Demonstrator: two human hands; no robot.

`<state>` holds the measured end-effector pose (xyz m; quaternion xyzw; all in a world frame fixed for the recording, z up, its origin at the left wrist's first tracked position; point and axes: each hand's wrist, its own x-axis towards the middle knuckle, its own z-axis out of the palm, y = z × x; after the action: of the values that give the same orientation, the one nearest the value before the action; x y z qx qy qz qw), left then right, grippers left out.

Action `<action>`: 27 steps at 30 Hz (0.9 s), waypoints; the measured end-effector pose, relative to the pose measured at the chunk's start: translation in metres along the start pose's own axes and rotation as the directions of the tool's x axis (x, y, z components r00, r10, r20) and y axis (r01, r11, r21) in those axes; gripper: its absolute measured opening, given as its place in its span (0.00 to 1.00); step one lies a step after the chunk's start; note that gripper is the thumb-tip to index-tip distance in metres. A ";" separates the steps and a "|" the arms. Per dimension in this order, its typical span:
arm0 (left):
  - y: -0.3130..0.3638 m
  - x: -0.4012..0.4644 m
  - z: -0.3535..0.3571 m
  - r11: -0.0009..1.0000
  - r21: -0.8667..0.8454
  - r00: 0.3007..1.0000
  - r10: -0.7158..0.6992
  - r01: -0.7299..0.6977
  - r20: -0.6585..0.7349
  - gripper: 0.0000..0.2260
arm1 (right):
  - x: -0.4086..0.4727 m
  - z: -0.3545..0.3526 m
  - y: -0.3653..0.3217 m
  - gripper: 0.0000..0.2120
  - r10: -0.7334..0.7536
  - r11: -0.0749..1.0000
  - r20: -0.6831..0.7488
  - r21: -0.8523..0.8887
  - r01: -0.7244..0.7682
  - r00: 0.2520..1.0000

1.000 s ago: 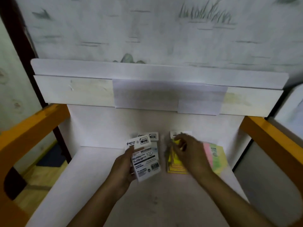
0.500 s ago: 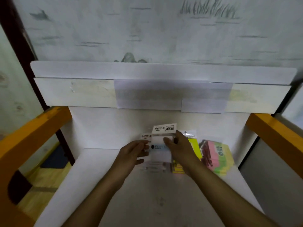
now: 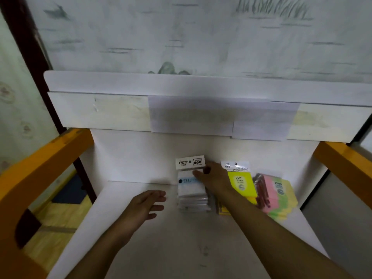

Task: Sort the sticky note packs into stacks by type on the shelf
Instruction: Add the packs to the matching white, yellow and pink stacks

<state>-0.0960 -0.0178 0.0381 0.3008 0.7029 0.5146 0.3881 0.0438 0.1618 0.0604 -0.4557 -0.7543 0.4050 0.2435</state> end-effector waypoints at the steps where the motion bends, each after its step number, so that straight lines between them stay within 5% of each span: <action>1: -0.002 0.001 -0.001 1.000 -0.003 1.000 -0.005 0.005 0.002 0.11 | 0.001 0.000 0.001 0.16 -0.008 1.000 -0.012 -0.016 0.008 1.000; 8: -0.009 0.007 0.001 1.000 -0.005 0.999 -0.013 0.013 0.031 0.12 | 0.008 0.012 0.014 0.17 -0.098 0.991 -0.093 -0.100 0.089 0.991; 17: -0.020 0.030 0.060 0.990 -0.041 0.990 0.134 -0.132 0.039 0.22 | -0.030 0.038 0.036 0.14 -0.006 0.896 -0.016 0.444 0.012 1.000; 27: -0.018 0.043 0.091 0.958 -0.280 0.998 0.056 -0.065 -0.039 0.21 | -0.029 0.064 0.061 0.20 0.032 0.807 -0.043 0.591 0.000 0.999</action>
<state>-0.0409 0.0568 -0.0048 0.2558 0.6190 0.6255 0.4001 0.0404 0.1274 -0.0259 -0.3740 -0.5810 0.6096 0.3886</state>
